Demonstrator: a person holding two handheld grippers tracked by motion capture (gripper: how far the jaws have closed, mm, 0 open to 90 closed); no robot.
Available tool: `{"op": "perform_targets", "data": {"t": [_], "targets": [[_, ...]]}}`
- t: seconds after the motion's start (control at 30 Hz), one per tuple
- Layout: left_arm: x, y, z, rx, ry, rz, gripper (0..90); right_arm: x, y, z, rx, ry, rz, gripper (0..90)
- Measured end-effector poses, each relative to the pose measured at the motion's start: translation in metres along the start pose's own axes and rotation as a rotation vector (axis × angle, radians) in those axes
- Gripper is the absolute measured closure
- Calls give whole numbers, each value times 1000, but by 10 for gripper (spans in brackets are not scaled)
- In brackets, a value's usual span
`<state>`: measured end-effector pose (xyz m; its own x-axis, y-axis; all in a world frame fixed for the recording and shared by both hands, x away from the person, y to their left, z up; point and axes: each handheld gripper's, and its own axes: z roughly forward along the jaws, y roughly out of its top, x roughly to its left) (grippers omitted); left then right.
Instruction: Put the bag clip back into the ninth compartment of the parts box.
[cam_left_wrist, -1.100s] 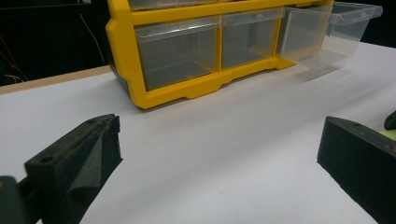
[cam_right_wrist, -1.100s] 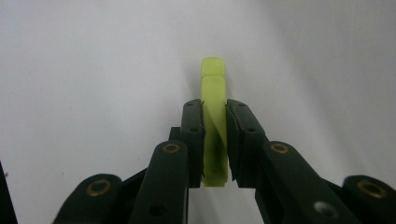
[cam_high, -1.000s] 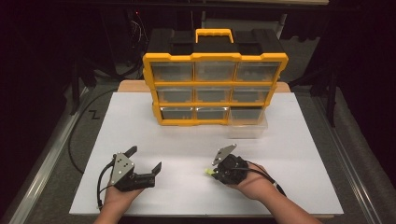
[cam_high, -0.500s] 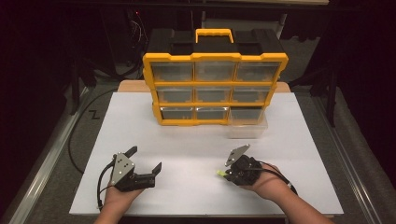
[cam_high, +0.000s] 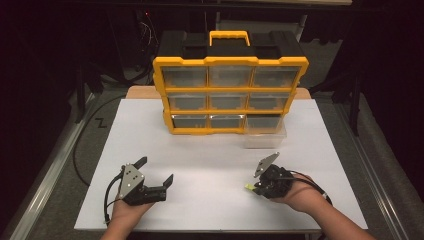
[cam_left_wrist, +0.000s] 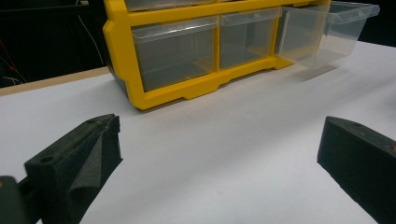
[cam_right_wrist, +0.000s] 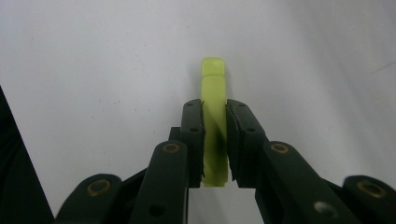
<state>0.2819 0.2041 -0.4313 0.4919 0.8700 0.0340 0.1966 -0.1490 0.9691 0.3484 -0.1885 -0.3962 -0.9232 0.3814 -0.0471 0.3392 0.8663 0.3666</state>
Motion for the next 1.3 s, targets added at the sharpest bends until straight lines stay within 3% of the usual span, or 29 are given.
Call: {"op": "perform_targets", "data": {"t": [0.5, 1.3], "targets": [[0, 0, 0, 0, 0, 1, 3, -12, -12, -9, 53, -12, 17, 802], [-1, 0, 0, -3, -8, 4, 3, -19, 2, -25, 104, 12, -19, 802]]}}
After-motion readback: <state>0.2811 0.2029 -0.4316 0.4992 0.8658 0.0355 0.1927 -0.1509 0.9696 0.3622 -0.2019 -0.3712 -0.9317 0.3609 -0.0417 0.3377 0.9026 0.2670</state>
